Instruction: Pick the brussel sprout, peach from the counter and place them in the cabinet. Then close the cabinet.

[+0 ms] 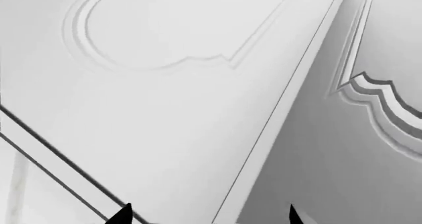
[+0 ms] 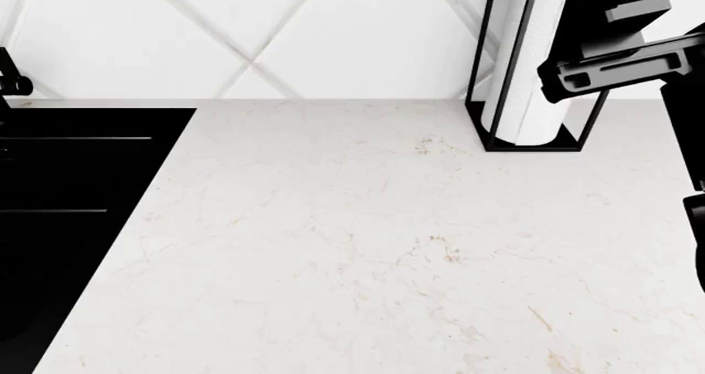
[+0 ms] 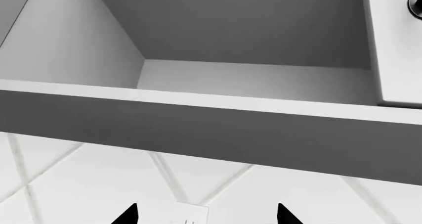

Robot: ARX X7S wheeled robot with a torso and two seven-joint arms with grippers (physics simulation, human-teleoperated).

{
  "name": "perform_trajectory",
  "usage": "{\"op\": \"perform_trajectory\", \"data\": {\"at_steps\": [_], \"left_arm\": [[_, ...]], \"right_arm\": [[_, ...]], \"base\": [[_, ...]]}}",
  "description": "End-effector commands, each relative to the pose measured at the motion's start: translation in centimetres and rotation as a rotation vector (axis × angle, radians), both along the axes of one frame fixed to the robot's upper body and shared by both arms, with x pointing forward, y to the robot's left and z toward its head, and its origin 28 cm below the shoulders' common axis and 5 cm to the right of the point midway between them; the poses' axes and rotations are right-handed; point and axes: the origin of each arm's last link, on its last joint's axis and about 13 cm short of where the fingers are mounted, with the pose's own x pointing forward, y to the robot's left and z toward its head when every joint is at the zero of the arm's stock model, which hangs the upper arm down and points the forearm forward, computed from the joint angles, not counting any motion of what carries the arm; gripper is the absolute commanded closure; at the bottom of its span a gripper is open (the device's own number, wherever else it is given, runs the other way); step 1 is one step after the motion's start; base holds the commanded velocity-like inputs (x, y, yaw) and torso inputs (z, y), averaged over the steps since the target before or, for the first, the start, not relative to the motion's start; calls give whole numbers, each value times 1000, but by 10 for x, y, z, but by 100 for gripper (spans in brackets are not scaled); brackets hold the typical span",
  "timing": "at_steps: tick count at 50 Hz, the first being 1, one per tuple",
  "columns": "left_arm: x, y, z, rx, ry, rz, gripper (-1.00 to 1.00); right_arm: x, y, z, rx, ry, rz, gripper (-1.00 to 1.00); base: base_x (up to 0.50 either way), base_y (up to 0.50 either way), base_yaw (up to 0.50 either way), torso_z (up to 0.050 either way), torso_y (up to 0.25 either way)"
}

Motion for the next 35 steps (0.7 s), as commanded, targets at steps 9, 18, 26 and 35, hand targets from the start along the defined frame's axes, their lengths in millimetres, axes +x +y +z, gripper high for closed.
{"op": "perform_trajectory", "data": {"at_steps": [9, 18, 26, 35], "left_arm": [[6, -19, 30, 151, -79, -94, -100], [16, -30, 32, 303, -66, -105, -100], [16, -37, 40, 382, -78, -128, -100], [18, -48, 45, 486, -78, -140, -100]], "right_arm": [[2, 0, -2, 6, 2, 1, -100], [2, 0, -3, 8, 3, 0, -100], [3, 1, -4, 9, 4, 2, -100], [4, 1, -4, 11, 4, 4, -100]], "base": [[0, 0, 0, 2, 0], [0, 0, 0, 5, 0], [0, 0, 0, 4, 0], [0, 0, 0, 2, 0]]}}
